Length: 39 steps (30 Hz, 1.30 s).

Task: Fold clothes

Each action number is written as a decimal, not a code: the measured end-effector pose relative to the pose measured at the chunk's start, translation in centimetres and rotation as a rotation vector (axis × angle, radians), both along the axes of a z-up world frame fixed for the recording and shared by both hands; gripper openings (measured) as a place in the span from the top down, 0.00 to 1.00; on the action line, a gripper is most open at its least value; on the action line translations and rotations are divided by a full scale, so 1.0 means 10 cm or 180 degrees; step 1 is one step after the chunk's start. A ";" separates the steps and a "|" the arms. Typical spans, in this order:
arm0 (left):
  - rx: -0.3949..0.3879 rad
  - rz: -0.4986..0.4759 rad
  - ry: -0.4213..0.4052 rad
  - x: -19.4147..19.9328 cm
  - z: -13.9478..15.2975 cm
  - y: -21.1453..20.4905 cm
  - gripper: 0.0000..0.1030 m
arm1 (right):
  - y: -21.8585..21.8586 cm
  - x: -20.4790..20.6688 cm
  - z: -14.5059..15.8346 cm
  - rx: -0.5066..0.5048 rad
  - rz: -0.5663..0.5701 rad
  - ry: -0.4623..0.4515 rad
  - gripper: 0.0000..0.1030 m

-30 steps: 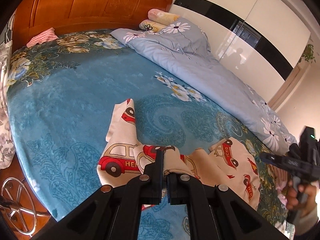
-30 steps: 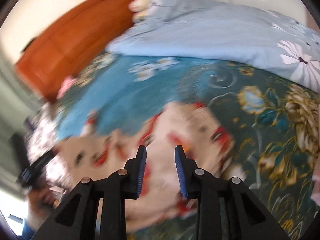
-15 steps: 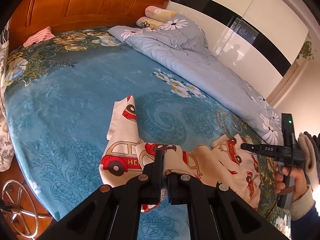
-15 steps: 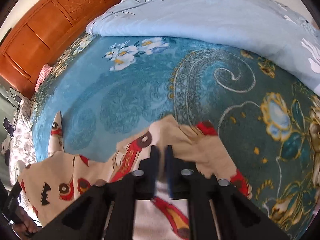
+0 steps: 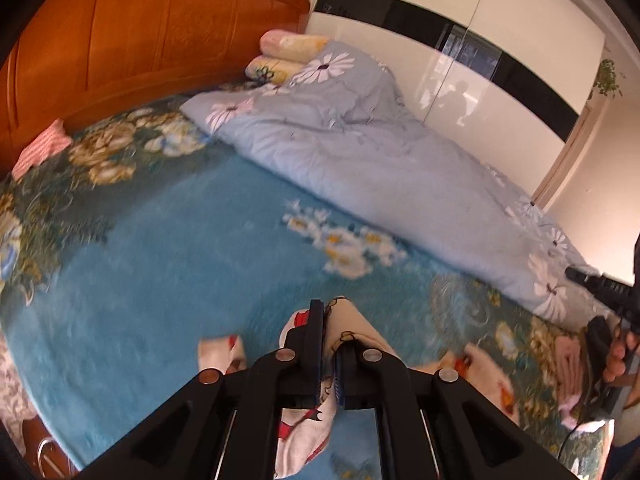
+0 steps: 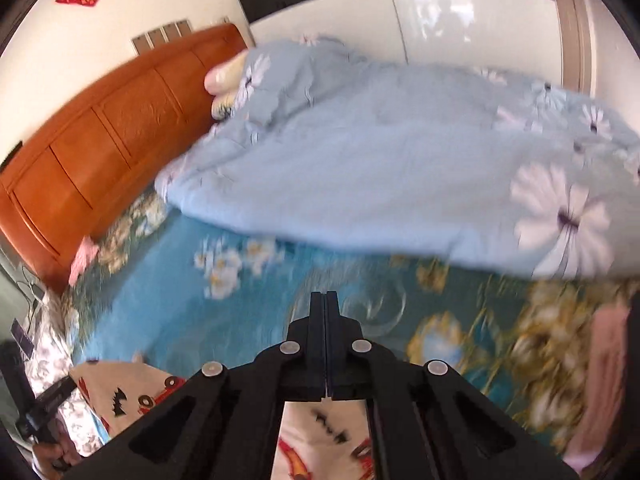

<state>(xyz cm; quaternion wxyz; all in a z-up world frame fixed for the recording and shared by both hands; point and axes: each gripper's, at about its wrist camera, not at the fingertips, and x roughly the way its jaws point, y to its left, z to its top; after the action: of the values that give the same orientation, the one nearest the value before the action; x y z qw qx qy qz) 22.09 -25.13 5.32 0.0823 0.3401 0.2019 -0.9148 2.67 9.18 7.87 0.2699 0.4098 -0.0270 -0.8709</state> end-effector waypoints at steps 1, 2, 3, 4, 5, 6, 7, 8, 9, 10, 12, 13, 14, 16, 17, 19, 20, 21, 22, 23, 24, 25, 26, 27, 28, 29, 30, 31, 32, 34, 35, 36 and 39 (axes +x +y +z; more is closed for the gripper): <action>-0.0017 -0.0016 0.0063 -0.02 0.06 0.02 0.95 | -0.02 -0.02 0.03 0.0003 0.0064 -0.0018 1.00; -0.0047 -0.0021 0.0122 -0.01 0.09 0.05 0.95 | -0.04 -0.02 0.02 0.0015 0.0144 -0.0053 1.00; -0.0058 -0.0021 0.0166 0.01 0.11 0.08 0.95 | -0.07 -0.02 0.02 0.0026 0.0224 -0.0089 1.00; -0.0047 -0.0026 0.0180 0.04 0.11 0.09 0.95 | -0.11 0.00 -0.03 0.0062 0.0293 -0.0121 1.00; -0.0053 -0.0035 0.0180 0.07 0.10 0.10 0.95 | -0.15 0.05 -0.11 0.0111 0.0354 -0.0153 1.00; -0.0077 -0.0048 0.0167 0.10 0.08 0.11 0.95 | -0.19 0.09 -0.19 0.0160 0.0416 -0.0184 1.00; -0.0114 -0.0055 0.0149 0.13 0.07 0.12 0.95 | -0.23 0.13 -0.29 0.0170 0.0458 -0.0248 1.00; -0.0172 -0.0053 0.0121 0.16 0.06 0.12 0.95 | -0.26 0.15 -0.40 0.0156 0.0490 -0.0342 0.99; -0.0215 -0.0053 0.0096 0.19 0.05 0.11 0.95 | -0.30 0.16 -0.52 0.0166 0.0514 -0.0447 0.97; -0.0227 -0.0052 0.0084 0.22 0.05 0.10 0.95 | -0.34 0.16 -0.64 0.0212 0.0524 -0.0535 0.86; -0.0219 -0.0041 0.0064 0.26 0.03 0.07 0.95 | -0.42 0.17 -0.86 0.0312 0.0545 -0.0673 0.71; -0.0219 -0.0036 0.0054 0.28 0.02 0.06 0.95 | -0.46 0.16 -0.97 0.0349 0.0559 -0.0742 0.69; -0.0220 -0.0030 0.0040 0.29 0.01 0.05 0.95 | -0.50 0.15 -1.08 0.0387 0.0546 -0.0832 0.69; -0.0218 -0.0023 0.0009 0.30 -0.02 0.03 0.95 | -0.55 0.13 -1.29 0.0458 0.0497 -0.0997 0.69; -0.0212 -0.0019 -0.0007 0.30 -0.04 0.02 0.95 | -0.56 0.12 -1.36 0.0498 0.0471 -0.1057 0.69; -0.0187 -0.0012 -0.0039 0.28 -0.06 -0.01 0.95 | -0.56 0.12 -1.47 0.0543 0.0461 -0.1149 0.72; -0.0172 -0.0012 -0.0049 0.26 -0.07 -0.02 0.95 | -0.56 0.12 -1.49 0.0558 0.0456 -0.1159 0.88; -0.0164 -0.0014 -0.0055 0.24 -0.06 -0.04 0.95 | -0.56 0.13 -1.49 0.0572 0.0449 -0.1152 0.94; -0.0174 -0.0021 -0.0064 0.19 -0.05 -0.05 0.95 | -0.56 0.14 -1.49 0.0587 0.0442 -0.1145 0.95; -0.0196 -0.0029 -0.0077 0.13 -0.02 -0.07 0.95 | -0.55 0.12 -1.44 0.0592 0.0408 -0.1092 0.96; -0.0222 -0.0031 -0.0087 0.07 0.01 -0.08 0.95 | -0.54 0.09 -1.36 0.0593 0.0361 -0.1014 0.96; -0.0248 -0.0023 -0.0081 0.00 0.06 -0.10 0.95 | -0.52 0.06 -1.28 0.0593 0.0313 -0.0935 0.96; -0.0270 -0.0011 -0.0061 -0.08 0.12 -0.11 0.95 | -0.50 0.04 -1.20 0.0593 0.0266 -0.0857 0.97; -0.0287 0.0000 -0.0020 -0.16 0.20 -0.13 0.94 | -0.48 -0.02 -1.09 0.0571 0.0200 -0.0771 0.97; -0.0311 0.0009 0.0051 -0.23 0.31 -0.13 0.94 | -0.44 -0.09 -0.95 0.0512 0.0121 -0.0674 0.97; -0.0357 0.0016 0.0136 -0.30 0.44 -0.13 0.94 | -0.40 -0.17 -0.79 0.0439 0.0035 -0.0561 0.97; -0.0426 0.0018 0.0237 -0.36 0.57 -0.13 0.93 | -0.35 -0.24 -0.60 0.0349 -0.0055 -0.0420 0.97; -0.0507 0.0017 0.0347 -0.42 0.70 -0.13 0.92 | -0.31 -0.30 -0.41 0.0260 -0.0136 -0.0272 0.97; -0.0599 0.0014 0.0438 -0.46 0.80 -0.12 0.92 | -0.25 -0.33 -0.20 0.0153 -0.0210 -0.0098 0.97; -0.0806 0.0003 0.0575 -0.51 0.93 -0.08 0.92 | -0.09 -0.36 0.22 -0.0107 -0.0322 0.0284 0.97; -0.0898 -0.0016 0.0617 -0.52 0.96 -0.06 0.92 | -0.02 -0.33 0.40 -0.0240 -0.0339 0.0457 0.97; -0.0951 -0.0044 0.0619 -0.50 0.92 -0.02 0.92 | 0.05 -0.29 0.52 -0.0339 -0.0354 0.0596 0.97; -0.0985 -0.0082 0.0487 -0.38 0.58 0.05 0.92 | 0.22 -0.10 0.67 -0.0500 -0.0338 0.0804 0.97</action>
<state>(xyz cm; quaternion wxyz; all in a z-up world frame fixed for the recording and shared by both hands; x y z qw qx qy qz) 18.30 -24.62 11.12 0.1063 0.2553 0.0600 -0.9591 1.64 11.41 14.55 0.2560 0.2727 -0.0825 -0.9237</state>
